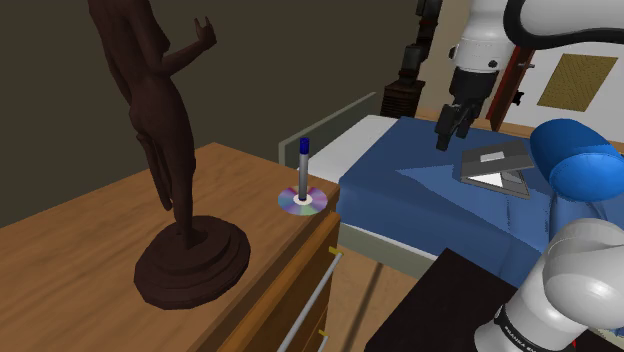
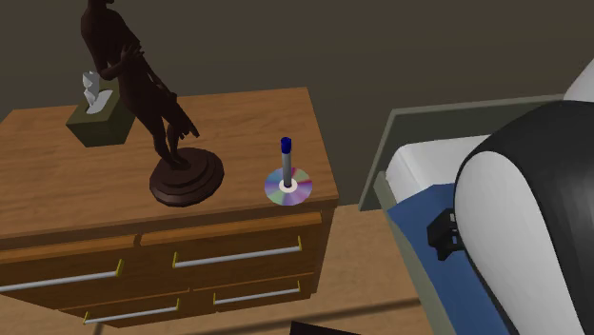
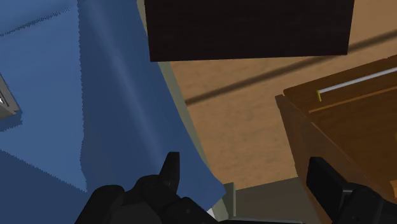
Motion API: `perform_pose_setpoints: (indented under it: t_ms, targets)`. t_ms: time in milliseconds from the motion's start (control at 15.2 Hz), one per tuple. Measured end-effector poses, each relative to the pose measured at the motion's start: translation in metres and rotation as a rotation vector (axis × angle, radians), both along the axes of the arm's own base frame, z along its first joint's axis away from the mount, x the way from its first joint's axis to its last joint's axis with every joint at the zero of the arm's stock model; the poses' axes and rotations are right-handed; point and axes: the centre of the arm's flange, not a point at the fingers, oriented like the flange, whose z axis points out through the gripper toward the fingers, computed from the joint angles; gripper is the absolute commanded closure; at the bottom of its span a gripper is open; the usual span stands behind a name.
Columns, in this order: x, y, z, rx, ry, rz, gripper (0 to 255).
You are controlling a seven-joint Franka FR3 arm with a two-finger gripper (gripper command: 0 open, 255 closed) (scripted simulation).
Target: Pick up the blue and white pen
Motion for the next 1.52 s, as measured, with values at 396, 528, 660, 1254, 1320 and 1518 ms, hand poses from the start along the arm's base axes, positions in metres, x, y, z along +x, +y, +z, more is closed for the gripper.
perform_pose_setpoints:
  t_ms: [396, 528, 660, 1254, 1320, 1518]
  targets:
    - [0.028, 0.041, 0.007, 0.014, 0.003, 0.016, 0]
    - [0.037, 0.06, 0.008, 0.02, 0.005, 0.023, 0]
    - [0.052, 0.087, 0.012, 0.027, 0.007, 0.032, 0]
    - [0.111, 0.184, 0.028, 0.059, 0.015, 0.067, 0]
    - [0.116, 0.193, 0.029, 0.063, 0.016, 0.071, 0]
    - [0.128, 0.231, 0.034, 0.073, 0.019, 0.084, 0]
